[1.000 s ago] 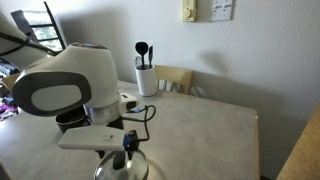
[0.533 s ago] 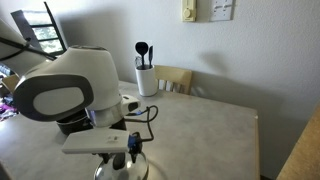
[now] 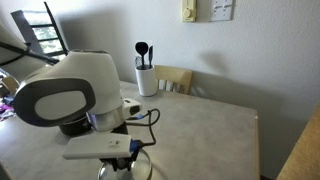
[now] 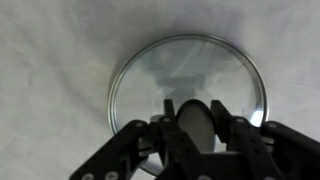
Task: Close the pot with the lid
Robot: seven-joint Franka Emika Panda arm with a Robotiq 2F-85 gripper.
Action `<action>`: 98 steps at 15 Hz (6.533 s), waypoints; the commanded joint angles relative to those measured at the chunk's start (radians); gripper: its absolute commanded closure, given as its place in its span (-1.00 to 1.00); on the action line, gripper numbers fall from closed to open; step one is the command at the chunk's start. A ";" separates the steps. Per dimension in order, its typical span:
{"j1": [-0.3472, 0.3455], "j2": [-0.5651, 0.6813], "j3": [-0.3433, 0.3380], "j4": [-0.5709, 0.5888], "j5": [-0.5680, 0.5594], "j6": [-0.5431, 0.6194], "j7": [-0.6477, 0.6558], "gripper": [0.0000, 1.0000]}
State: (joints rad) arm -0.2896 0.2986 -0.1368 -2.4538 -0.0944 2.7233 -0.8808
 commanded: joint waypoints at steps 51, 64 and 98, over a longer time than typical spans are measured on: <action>0.435 -0.162 0.262 0.172 -0.216 -0.239 0.749 0.72; 0.482 -0.050 0.274 0.269 -0.189 -0.257 0.788 0.72; 0.505 -0.124 0.321 0.169 -0.057 -0.294 0.835 0.72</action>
State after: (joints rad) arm 0.2107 0.2316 0.1675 -2.2414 -0.1760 2.4486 -0.0613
